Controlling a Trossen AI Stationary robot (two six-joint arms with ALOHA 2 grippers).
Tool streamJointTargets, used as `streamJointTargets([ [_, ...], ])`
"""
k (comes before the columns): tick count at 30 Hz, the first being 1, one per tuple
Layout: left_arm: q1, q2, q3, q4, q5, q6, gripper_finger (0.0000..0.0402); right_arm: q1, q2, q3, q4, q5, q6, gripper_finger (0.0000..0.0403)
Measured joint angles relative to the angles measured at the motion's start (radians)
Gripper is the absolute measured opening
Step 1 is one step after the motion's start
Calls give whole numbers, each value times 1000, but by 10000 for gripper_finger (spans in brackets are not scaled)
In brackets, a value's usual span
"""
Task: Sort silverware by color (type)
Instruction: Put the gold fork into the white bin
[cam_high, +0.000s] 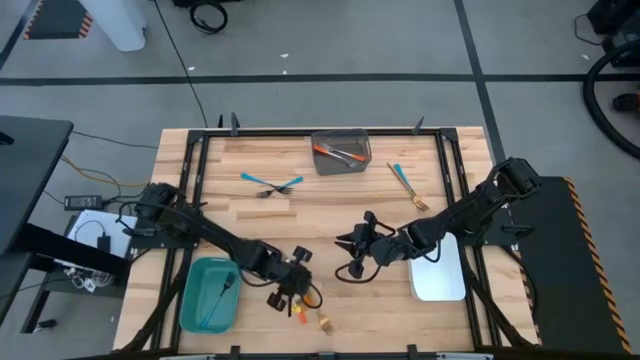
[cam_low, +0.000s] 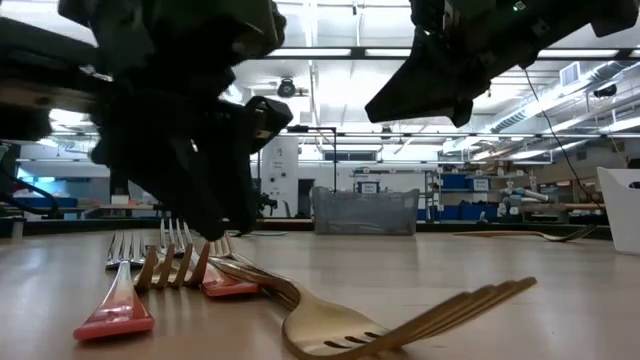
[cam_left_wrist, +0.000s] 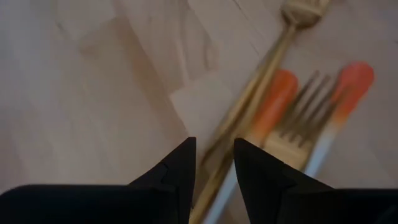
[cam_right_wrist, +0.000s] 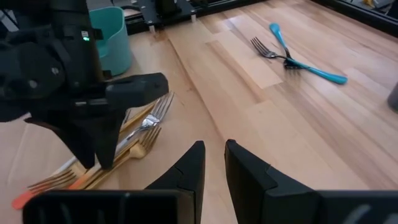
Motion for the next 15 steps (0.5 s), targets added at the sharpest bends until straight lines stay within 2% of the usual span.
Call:
streamJointTargets([
  [8, 35, 16, 0, 49, 42, 41, 118, 0, 0, 0, 0, 0, 0, 70],
  [15, 38, 36, -1, 16, 45, 124, 118, 0, 1, 0, 1, -3, 0, 70],
])
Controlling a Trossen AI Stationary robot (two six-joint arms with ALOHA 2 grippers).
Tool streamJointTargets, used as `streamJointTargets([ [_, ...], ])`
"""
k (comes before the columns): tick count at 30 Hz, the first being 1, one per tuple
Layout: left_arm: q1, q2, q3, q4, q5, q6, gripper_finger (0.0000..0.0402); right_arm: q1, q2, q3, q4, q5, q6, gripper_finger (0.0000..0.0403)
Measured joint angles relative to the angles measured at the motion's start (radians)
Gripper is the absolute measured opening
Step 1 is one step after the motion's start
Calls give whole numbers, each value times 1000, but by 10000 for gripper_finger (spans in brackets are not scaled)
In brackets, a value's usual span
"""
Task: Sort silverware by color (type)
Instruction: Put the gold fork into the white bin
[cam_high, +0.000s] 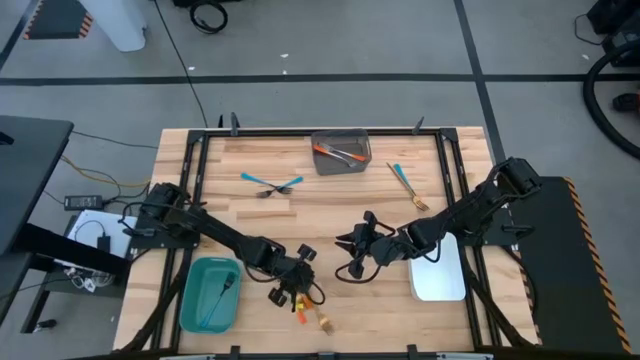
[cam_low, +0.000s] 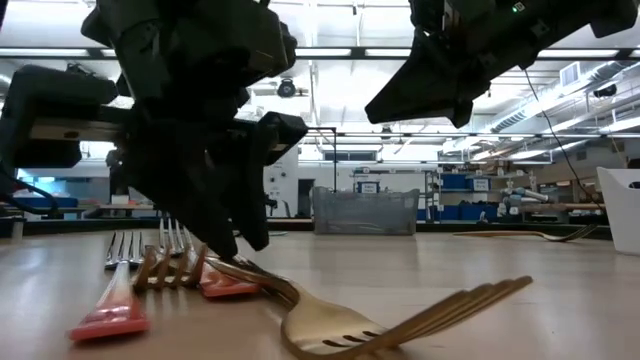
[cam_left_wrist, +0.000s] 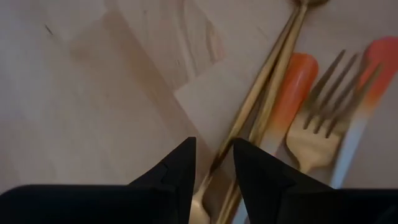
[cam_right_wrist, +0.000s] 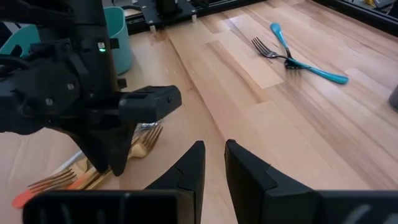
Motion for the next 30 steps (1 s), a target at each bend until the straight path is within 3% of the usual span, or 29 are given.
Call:
streamJointTargets([
  [10, 29, 20, 2, -2, -7, -3, 109, 0, 0, 0, 6, 0, -5, 70],
  [22, 42, 27, 3, -18, 67, 65, 43, 3, 0, 0, 5, -21, -13, 70],
  [26, 44, 27, 3, -28, 44, 63, 15, 14, -4, 55, -105, -51, -27, 70],
  [30, 44, 27, 4, -29, 6, 62, 12, 24, -6, 123, -239, -48, -19, 70],
])
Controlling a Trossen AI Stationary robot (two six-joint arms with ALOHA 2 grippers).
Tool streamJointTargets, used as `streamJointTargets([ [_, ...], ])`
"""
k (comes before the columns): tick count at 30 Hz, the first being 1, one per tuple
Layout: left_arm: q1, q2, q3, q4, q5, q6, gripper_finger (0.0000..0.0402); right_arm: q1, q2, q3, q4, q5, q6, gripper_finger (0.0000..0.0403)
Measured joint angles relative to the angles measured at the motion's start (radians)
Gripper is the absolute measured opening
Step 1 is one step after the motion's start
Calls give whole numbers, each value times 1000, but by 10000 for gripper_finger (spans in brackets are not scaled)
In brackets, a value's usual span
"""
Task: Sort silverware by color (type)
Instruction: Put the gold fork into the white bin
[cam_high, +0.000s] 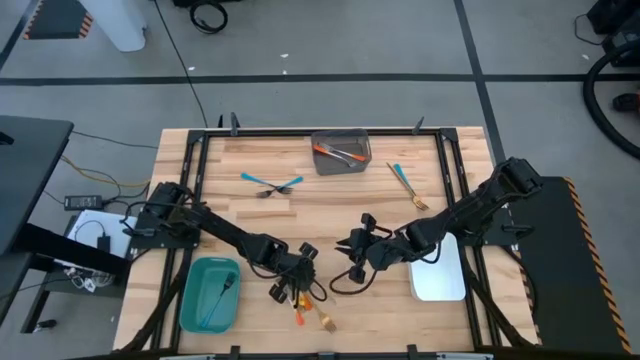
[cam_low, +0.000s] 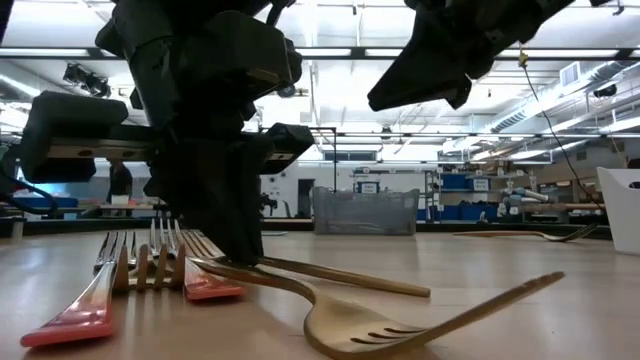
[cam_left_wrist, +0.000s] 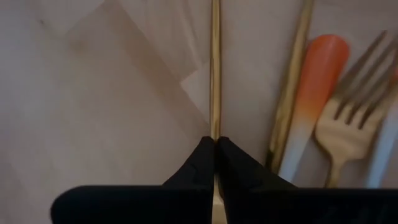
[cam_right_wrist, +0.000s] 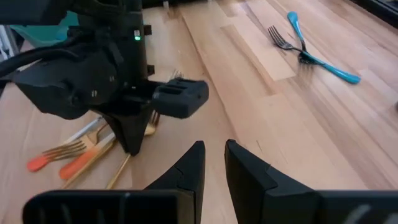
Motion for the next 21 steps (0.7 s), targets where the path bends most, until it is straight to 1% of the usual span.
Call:
streamJointTargets([
  [4, 1, -13, -2, -17, -52, 1, 12, 10, 0, 7, -8, 27, 6, 70],
  [7, 5, -30, -5, -45, -94, 3, 12, 11, 0, 7, -34, 25, 31, 70],
  [11, 9, -46, -6, -77, -163, 3, 12, 11, -7, 8, -82, -8, 70, 70],
  [13, 14, -51, -5, -82, -168, -4, 12, 10, -8, 8, -92, -14, 70, 70],
  [17, 31, -53, -6, -77, -177, -38, 12, 10, -8, 8, -82, -14, 25, 70],
  [21, 45, -53, -5, -56, -251, -73, 12, 10, -8, 8, -84, -13, -61, 74],
])
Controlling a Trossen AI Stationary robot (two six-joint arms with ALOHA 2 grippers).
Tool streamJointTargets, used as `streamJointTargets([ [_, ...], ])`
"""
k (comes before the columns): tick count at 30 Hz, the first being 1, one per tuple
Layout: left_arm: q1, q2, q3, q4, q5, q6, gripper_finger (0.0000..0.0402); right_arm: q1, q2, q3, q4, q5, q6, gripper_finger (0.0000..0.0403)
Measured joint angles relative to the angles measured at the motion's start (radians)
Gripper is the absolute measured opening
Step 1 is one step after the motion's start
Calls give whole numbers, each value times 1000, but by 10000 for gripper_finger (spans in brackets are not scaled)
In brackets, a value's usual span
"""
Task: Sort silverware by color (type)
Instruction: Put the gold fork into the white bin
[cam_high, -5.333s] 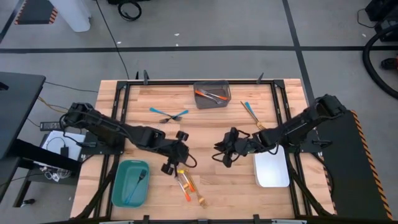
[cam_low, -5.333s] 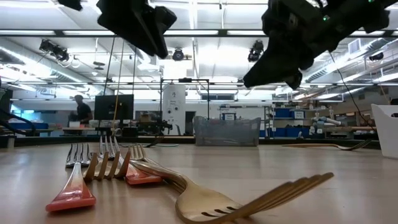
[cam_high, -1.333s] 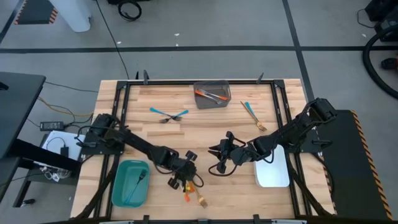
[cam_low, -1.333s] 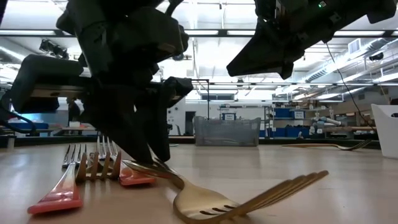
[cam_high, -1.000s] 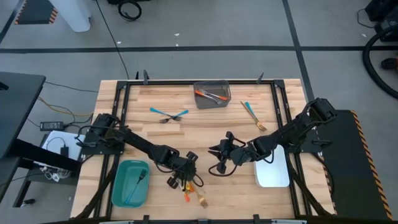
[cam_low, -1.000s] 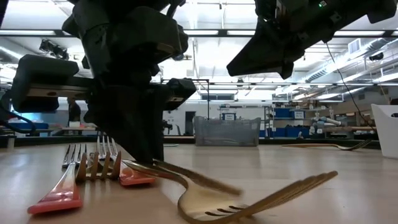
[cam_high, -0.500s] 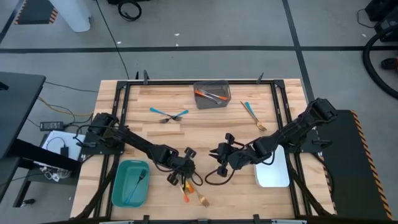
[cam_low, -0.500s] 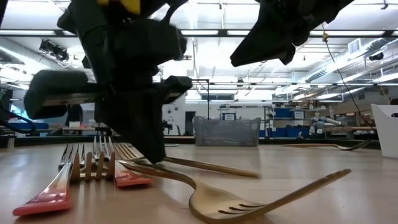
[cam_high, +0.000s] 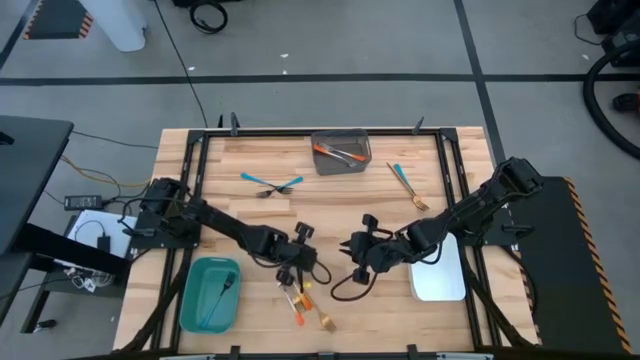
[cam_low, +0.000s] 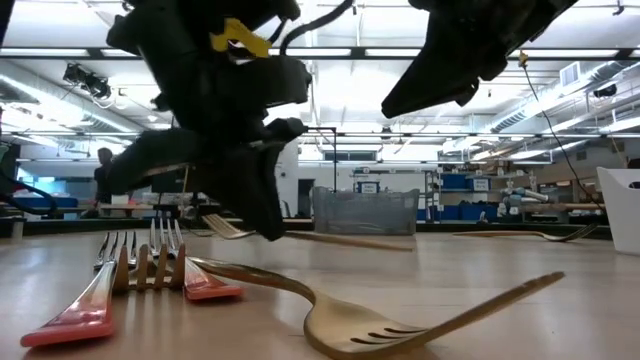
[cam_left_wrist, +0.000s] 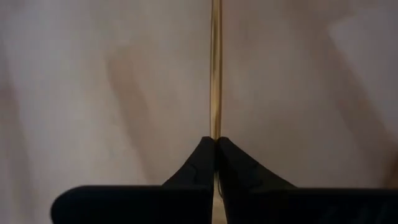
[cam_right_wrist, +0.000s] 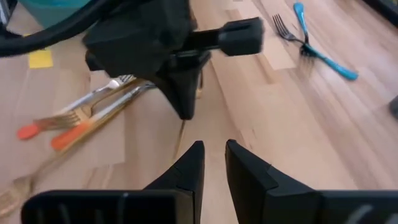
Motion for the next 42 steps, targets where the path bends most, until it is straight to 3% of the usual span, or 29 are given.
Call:
streamJointTargets([
  [7, 40, -1, 40, 10, -26, -76, 13, -19, 0, 0, -42, 21, -105, 104],
  [13, 83, -2, 83, -5, 4, -123, 13, -14, 0, 0, -89, 120, -199, 128],
  [18, 128, -14, 101, -47, 31, -149, 13, 4, 0, 1, -98, 188, -273, 130],
  [25, 193, -99, 106, -56, 88, -175, 13, 19, 0, 107, -314, 275, -302, 130],
  [34, 235, -153, 106, 7, 178, -231, 13, 24, 0, 183, -374, 318, -563, 130],
  [42, 268, -152, 106, 36, 187, -301, 13, 20, -1, 204, -384, 304, -648, 130],
])
